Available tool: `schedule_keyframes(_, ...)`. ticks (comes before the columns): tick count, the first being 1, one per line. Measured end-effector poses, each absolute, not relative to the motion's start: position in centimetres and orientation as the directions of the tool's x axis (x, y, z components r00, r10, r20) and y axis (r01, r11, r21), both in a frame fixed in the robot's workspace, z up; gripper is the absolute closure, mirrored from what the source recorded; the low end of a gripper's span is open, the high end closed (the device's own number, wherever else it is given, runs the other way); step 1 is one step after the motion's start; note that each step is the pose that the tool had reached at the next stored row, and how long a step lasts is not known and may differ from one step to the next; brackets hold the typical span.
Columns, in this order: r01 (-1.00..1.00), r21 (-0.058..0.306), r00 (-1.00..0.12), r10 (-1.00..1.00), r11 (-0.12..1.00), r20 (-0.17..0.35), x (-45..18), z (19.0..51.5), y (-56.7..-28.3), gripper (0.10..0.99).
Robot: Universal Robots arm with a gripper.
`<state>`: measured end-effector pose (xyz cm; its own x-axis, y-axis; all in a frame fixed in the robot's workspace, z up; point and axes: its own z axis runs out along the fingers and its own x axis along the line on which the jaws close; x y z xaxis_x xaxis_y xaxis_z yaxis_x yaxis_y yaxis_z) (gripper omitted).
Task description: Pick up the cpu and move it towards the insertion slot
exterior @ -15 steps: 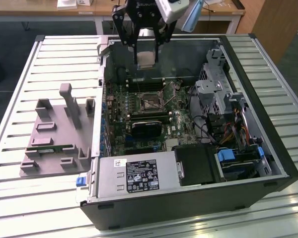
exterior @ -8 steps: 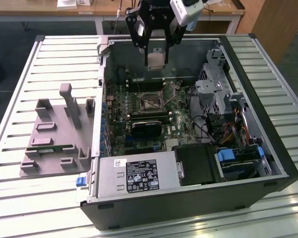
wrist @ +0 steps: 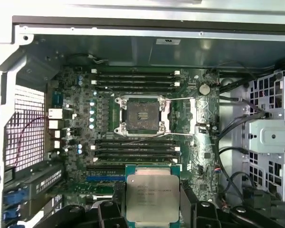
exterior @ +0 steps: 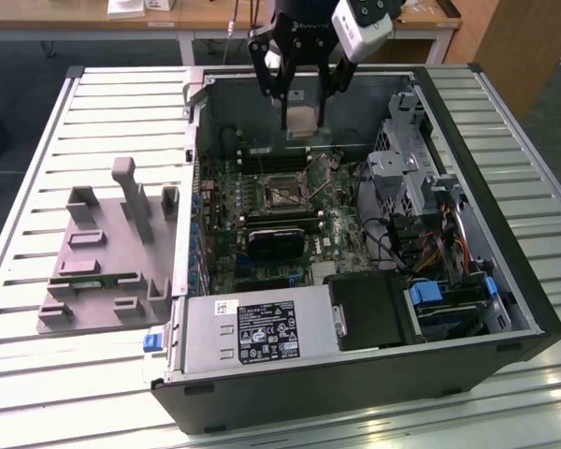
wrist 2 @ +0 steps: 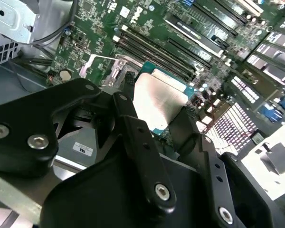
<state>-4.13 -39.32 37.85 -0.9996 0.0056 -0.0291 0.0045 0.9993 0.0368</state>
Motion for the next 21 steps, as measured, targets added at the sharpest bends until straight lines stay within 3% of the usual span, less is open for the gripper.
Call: schedule_keyframes(21, 0.008, 0.036, -1.000, 0.008, 0.999, -0.013, -3.1, 36.0, -34.1, 0.549)
